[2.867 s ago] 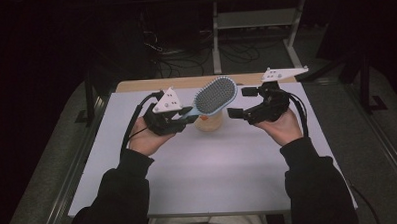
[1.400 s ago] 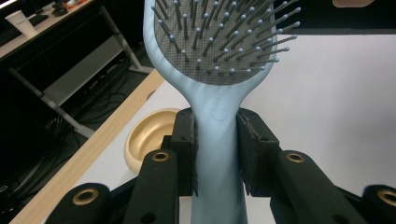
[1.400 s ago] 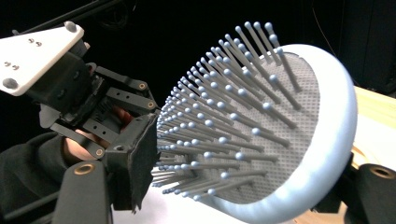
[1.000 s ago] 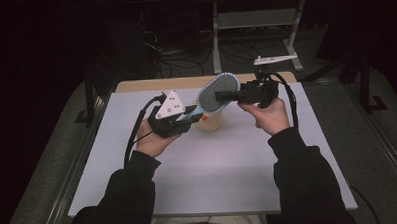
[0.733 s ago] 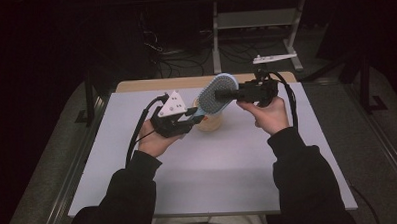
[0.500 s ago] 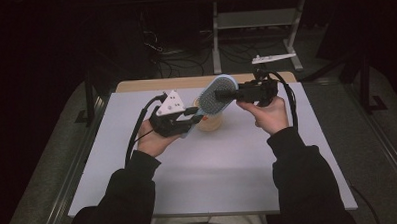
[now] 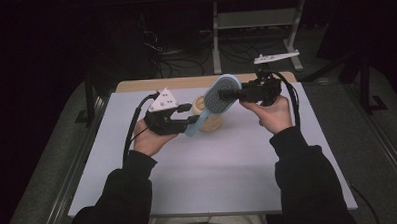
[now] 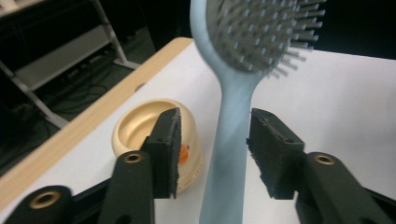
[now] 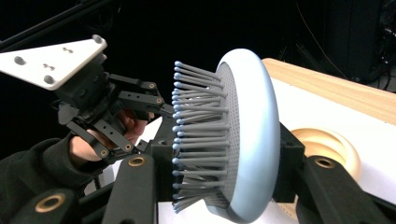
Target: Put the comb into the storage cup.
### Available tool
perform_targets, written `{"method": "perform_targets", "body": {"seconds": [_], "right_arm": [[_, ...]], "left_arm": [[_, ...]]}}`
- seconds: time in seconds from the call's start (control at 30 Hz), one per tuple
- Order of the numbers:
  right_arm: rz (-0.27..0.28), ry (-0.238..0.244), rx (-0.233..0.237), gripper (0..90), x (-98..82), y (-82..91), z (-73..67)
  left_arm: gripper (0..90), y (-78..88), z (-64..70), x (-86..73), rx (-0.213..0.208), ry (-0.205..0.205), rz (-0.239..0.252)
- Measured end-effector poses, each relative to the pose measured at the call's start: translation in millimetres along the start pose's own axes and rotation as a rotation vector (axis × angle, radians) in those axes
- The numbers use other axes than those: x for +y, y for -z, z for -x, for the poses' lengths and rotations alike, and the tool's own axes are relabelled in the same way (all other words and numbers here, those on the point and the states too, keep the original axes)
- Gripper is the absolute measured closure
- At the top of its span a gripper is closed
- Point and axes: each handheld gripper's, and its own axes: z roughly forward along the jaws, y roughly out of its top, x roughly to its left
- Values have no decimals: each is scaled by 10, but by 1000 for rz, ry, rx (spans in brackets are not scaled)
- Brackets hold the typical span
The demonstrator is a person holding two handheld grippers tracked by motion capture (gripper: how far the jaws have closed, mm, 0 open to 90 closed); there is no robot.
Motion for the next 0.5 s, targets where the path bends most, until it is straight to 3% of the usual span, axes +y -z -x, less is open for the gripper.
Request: {"method": "perform_targets", "body": {"seconds": [0.17, 0.37, 0.5], "right_arm": [[-13, 14, -13, 541, 22, 22, -17], [-16, 31, -18, 540, 65, 47, -46], [-18, 38, -23, 540, 97, 62, -62]], "left_arm": [[464, 17, -58, -43, -13, 32, 9], [377, 42, -111, -87, -57, 66, 18], [323, 57, -140, -114, -55, 86, 24]]}}
